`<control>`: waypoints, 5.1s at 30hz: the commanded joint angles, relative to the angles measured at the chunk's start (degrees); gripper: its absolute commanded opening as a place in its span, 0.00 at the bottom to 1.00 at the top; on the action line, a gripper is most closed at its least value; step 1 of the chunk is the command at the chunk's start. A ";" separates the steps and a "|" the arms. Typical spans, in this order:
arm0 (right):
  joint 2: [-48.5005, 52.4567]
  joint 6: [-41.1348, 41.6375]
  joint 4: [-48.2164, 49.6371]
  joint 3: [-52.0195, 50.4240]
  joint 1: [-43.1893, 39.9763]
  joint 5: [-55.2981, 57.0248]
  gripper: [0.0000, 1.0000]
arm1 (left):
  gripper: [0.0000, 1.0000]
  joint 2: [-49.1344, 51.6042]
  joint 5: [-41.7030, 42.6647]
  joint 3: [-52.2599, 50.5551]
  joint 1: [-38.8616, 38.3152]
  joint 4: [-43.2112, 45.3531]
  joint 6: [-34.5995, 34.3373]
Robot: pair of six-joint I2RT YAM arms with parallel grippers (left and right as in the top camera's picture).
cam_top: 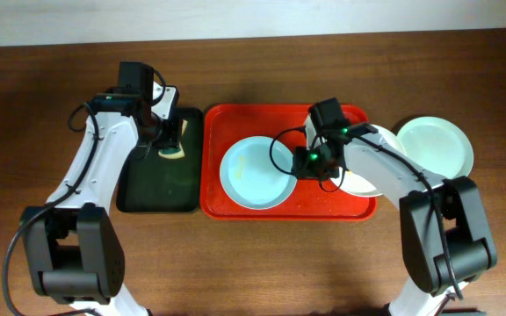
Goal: Clean dirty plates on tray and stack at the side
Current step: 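Carry the sponge right over the light blue plate with the left gripper, then scrub the light blue plate's surface with the sponge in the left gripper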
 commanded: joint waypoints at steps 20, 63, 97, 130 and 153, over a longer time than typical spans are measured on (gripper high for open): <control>-0.76 0.94 2.97 -2.82 1.18 1.79 0.06 | 0.00 3.89 6.67 1.31 -14.93 2.49 -7.61; -0.76 0.92 2.97 -2.93 1.18 1.81 0.07 | 0.00 5.88 3.30 6.62 -19.56 0.28 -12.50; -0.76 0.94 3.85 -3.67 1.18 1.81 0.07 | 0.00 14.88 26.58 6.51 -17.51 0.09 -10.29; -0.79 17.70 5.33 -3.65 3.58 4.92 0.04 | 0.00 9.14 -1.55 2.49 -20.57 -0.94 -15.72; -0.79 17.03 4.48 -3.67 3.58 5.88 0.04 | 0.00 18.27 24.68 2.84 -22.88 1.18 -8.72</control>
